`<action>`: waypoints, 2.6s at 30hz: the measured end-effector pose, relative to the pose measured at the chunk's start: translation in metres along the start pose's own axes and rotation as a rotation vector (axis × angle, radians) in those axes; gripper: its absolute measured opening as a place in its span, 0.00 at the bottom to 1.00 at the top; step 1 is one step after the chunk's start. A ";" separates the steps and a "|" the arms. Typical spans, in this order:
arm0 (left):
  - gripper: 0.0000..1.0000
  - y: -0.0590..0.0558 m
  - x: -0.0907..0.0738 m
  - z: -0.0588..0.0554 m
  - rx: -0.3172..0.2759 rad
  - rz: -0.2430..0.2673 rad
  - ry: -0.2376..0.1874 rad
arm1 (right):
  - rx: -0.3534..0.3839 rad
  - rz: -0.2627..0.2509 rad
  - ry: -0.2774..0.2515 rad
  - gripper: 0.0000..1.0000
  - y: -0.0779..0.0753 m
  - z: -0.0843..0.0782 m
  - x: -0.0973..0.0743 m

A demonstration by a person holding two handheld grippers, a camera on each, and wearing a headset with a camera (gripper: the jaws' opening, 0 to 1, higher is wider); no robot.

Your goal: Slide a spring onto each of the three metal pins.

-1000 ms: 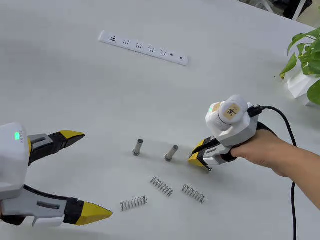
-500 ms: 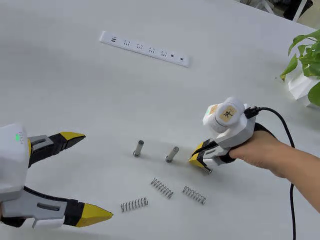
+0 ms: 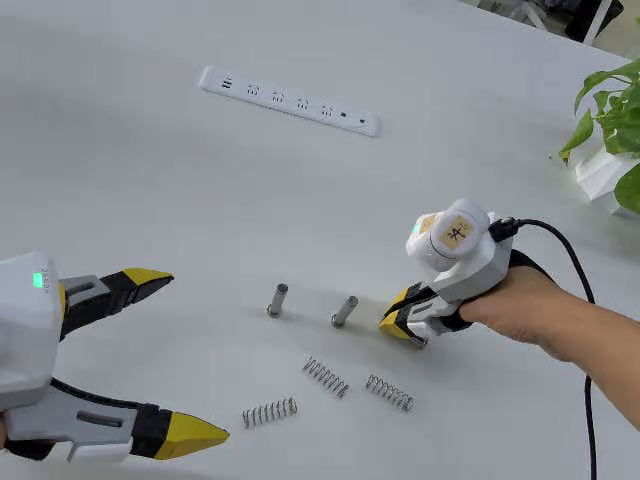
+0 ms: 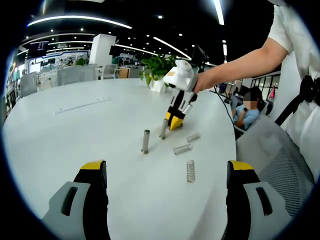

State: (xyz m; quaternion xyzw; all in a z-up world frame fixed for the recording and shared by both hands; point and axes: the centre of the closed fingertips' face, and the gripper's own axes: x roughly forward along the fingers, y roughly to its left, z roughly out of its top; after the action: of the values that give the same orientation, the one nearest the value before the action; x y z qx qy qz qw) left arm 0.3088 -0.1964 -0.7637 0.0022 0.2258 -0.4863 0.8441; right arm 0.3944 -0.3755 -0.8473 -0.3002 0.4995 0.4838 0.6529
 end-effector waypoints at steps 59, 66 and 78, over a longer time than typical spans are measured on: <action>0.99 -0.007 0.005 0.002 0.014 -0.026 0.014 | 0.092 -0.079 -0.174 0.03 0.006 -0.015 -0.052; 0.99 -0.007 0.006 0.003 0.017 -0.029 0.017 | 0.096 -0.088 -0.199 0.03 0.006 -0.014 -0.056; 0.99 -0.007 0.006 0.002 0.017 -0.031 0.021 | 0.093 -0.107 -0.239 0.03 0.005 -0.008 -0.056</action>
State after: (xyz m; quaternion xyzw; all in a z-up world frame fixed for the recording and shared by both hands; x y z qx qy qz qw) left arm 0.3062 -0.2059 -0.7622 0.0110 0.2303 -0.5011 0.8341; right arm 0.3848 -0.3994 -0.7965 -0.2359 0.4234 0.4569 0.7459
